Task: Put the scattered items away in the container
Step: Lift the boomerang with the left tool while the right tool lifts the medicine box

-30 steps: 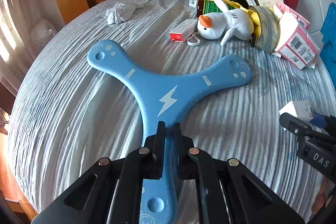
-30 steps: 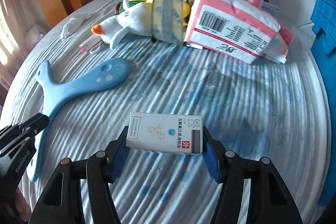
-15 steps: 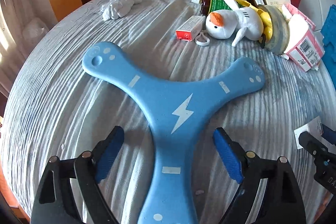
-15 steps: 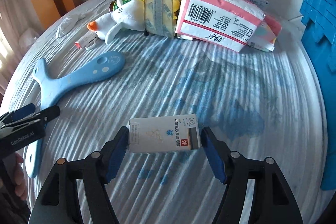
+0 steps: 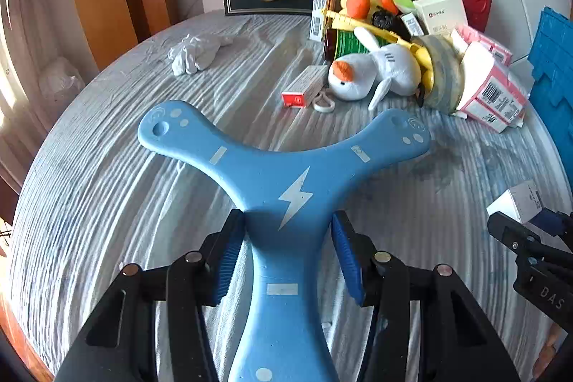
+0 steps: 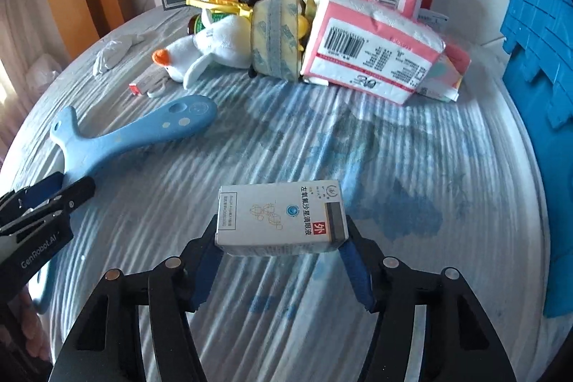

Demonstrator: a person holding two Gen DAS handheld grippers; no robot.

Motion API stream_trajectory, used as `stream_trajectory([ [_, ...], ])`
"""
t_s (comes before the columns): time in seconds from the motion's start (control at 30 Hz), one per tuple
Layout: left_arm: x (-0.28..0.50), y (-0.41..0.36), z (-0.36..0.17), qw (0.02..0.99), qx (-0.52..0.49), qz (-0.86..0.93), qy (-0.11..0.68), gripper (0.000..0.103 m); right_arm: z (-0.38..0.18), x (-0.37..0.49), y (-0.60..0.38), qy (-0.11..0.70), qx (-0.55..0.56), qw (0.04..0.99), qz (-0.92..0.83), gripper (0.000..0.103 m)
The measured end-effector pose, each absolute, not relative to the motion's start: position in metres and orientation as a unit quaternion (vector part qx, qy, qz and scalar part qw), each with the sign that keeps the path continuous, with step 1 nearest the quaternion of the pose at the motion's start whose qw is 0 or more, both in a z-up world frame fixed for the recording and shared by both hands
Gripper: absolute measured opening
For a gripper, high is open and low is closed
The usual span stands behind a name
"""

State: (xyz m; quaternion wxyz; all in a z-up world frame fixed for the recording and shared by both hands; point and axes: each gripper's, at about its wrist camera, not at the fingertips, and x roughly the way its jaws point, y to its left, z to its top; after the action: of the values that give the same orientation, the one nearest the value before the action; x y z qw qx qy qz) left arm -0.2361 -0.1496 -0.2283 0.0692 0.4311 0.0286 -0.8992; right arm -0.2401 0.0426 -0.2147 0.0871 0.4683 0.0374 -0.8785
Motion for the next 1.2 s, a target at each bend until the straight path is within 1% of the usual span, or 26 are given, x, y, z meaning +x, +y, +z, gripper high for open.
stream_trajectory([
  [0.13, -0.231, -0.144, -0.206, 0.071, 0.417, -0.906, 0.021, 0.049, -0.192, -0.237, 0.037, 0.039, 0.445, 0.089, -0.89, 0.061],
  [0.17, -0.23, -0.142, -0.202, 0.073, 0.414, -0.907, 0.017, 0.046, -0.186, -0.236, 0.037, 0.039, 0.44, 0.089, -0.893, 0.061],
  [0.2, -0.227, -0.14, -0.196, 0.078, 0.407, -0.91, 0.01, 0.037, -0.18, -0.235, 0.036, 0.04, 0.434, 0.088, -0.896, 0.061],
  [0.23, -0.225, -0.137, -0.189, 0.08, 0.403, -0.912, 0.0, 0.004, -0.173, -0.233, 0.035, 0.04, 0.429, 0.089, -0.898, 0.061],
  [0.27, -0.226, -0.138, -0.183, 0.078, 0.404, -0.911, 0.0, 0.003, -0.166, -0.232, 0.035, 0.039, 0.423, 0.088, -0.901, 0.062],
  [0.33, -0.227, -0.14, -0.175, 0.068, 0.409, -0.91, 0.019, 0.003, -0.153, -0.23, 0.036, 0.038, 0.413, 0.087, -0.906, 0.062],
  [0.4, -0.227, -0.142, -0.169, 0.072, 0.409, -0.909, 0.022, 0.003, -0.141, -0.229, 0.036, 0.037, 0.406, 0.083, -0.909, 0.062],
  [0.5, -0.223, -0.155, -0.168, 0.065, 0.419, -0.905, 0.039, 0.003, -0.133, -0.228, 0.039, 0.039, 0.409, 0.075, -0.909, 0.062],
  [0.53, -0.22, -0.161, -0.17, 0.056, 0.423, -0.903, 0.049, 0.004, -0.133, -0.226, 0.04, 0.039, 0.412, 0.076, -0.907, 0.062],
  [0.6, -0.217, -0.173, -0.177, 0.046, 0.436, -0.897, 0.064, 0.015, -0.138, -0.222, 0.04, 0.041, 0.418, 0.079, -0.904, 0.062],
  [0.63, -0.216, -0.177, -0.183, 0.043, 0.443, -0.893, 0.069, 0.037, -0.142, -0.221, 0.04, 0.042, 0.423, 0.08, -0.902, 0.062],
  [0.67, -0.216, -0.181, -0.189, 0.043, 0.447, -0.891, 0.071, 0.066, -0.147, -0.22, 0.039, 0.041, 0.428, 0.081, -0.899, 0.062],
  [0.7, -0.214, -0.184, -0.193, 0.049, 0.444, -0.892, 0.071, 0.075, -0.153, -0.22, 0.038, 0.038, 0.433, 0.082, -0.897, 0.062],
  [0.73, -0.213, -0.186, -0.196, 0.056, 0.435, -0.896, 0.068, 0.079, -0.159, -0.22, 0.037, 0.035, 0.438, 0.084, -0.894, 0.062],
  [0.93, -0.233, -0.187, -0.228, 0.054, 0.451, -0.889, 0.053, 0.078, -0.19, -0.227, 0.021, 0.045, 0.458, 0.094, -0.883, 0.062],
  [1.1, -0.248, -0.187, -0.261, 0.06, 0.48, -0.874, 0.048, 0.076, -0.208, -0.236, 0.005, 0.049, 0.462, 0.104, -0.879, 0.062],
  [1.13, -0.247, -0.186, -0.262, 0.066, 0.465, -0.882, 0.04, 0.075, -0.209, -0.238, 0.001, 0.05, 0.461, 0.106, -0.88, 0.062],
  [1.17, -0.247, -0.187, -0.263, 0.065, 0.459, -0.885, 0.04, 0.073, -0.211, -0.24, -0.003, 0.052, 0.459, 0.109, -0.88, 0.062],
  [1.2, -0.247, -0.188, -0.263, 0.066, 0.453, -0.888, 0.043, 0.069, -0.213, -0.241, -0.007, 0.054, 0.457, 0.113, -0.88, 0.062],
])
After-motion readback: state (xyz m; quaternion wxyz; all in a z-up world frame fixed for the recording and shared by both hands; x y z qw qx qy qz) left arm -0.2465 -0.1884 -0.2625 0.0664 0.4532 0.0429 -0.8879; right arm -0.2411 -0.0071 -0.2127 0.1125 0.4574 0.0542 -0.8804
